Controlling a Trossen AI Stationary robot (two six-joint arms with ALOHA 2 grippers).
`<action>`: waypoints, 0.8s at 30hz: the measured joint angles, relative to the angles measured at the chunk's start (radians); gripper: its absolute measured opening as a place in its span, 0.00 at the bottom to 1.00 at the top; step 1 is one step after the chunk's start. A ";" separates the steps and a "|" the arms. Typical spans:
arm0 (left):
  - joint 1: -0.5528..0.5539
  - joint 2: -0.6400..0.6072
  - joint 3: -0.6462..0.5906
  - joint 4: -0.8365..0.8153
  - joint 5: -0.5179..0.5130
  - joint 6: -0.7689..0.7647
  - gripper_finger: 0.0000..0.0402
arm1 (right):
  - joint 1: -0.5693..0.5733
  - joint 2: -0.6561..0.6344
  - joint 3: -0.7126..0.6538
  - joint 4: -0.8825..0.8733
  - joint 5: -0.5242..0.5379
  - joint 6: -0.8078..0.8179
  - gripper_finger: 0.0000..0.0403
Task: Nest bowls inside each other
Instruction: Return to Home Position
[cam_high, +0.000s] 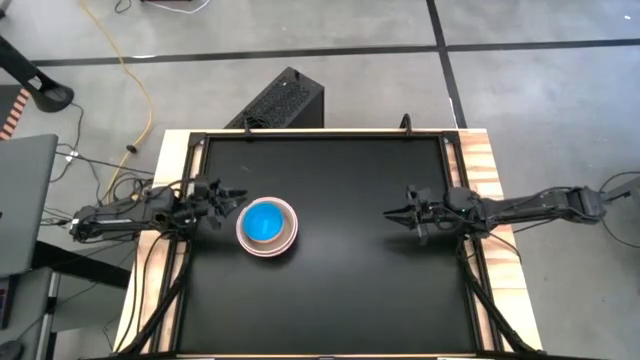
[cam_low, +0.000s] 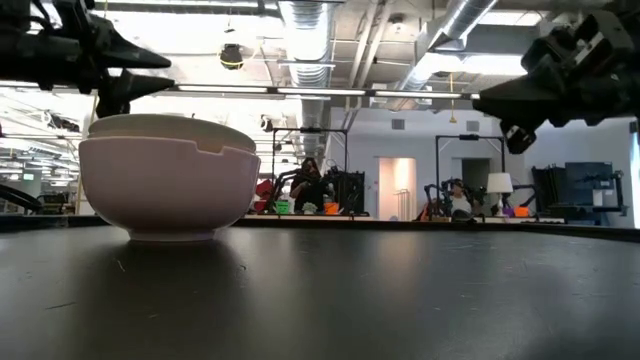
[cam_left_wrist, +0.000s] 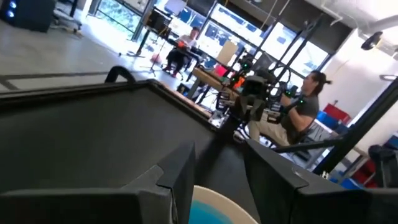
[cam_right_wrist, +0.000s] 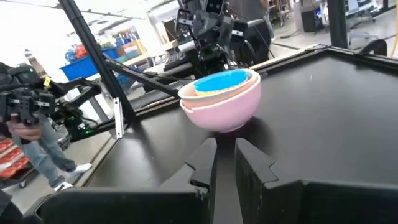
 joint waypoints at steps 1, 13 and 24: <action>0.000 0.000 -0.004 0.002 0.002 -0.006 0.31 | 0.000 -0.014 -0.001 -0.005 -0.003 -0.001 0.15; 0.000 0.001 -0.025 -0.065 -0.016 -0.064 0.31 | 0.000 -0.184 -0.001 -0.306 -0.023 -0.104 0.15; 0.000 0.001 -0.025 -0.130 -0.077 -0.006 0.31 | 0.000 -0.188 -0.002 -0.392 -0.020 -0.106 0.15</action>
